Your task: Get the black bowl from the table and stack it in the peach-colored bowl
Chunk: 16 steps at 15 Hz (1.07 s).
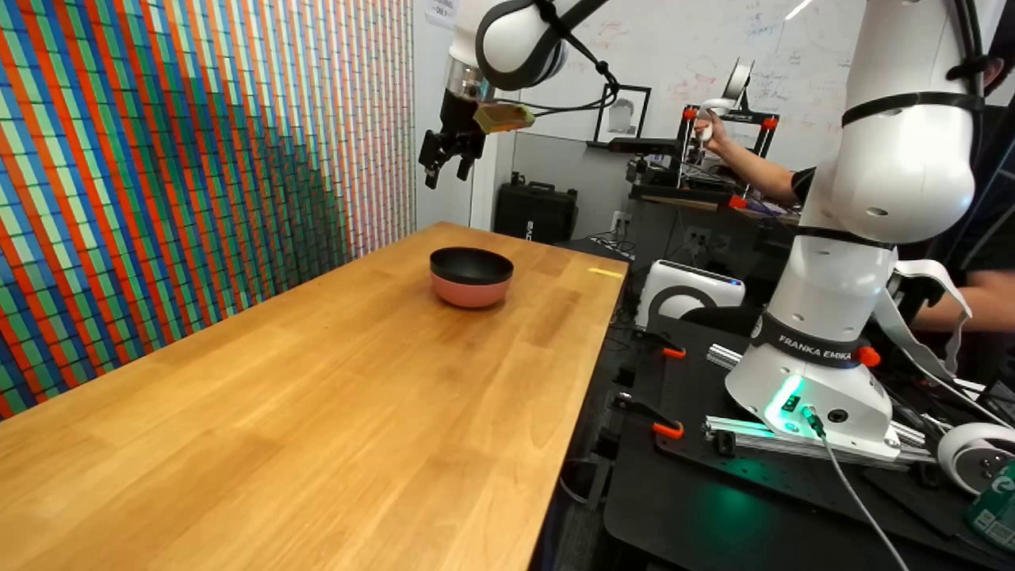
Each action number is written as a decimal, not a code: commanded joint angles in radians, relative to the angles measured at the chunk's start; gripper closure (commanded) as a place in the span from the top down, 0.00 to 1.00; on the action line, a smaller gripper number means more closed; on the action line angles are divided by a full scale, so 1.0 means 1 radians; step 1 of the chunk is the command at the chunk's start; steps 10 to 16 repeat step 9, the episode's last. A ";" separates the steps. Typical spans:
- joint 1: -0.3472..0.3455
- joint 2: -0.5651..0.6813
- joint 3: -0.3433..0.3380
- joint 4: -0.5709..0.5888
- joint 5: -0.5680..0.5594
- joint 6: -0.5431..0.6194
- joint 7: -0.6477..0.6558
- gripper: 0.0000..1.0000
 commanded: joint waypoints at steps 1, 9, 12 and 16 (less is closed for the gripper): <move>0.017 0.000 -0.001 0.086 -0.046 -0.119 -0.080 1.00; 0.027 0.001 0.011 0.102 -0.025 -0.191 -0.112 1.00; 0.027 0.001 0.011 0.102 -0.025 -0.191 -0.112 1.00; 0.027 0.001 0.011 0.102 -0.025 -0.191 -0.112 1.00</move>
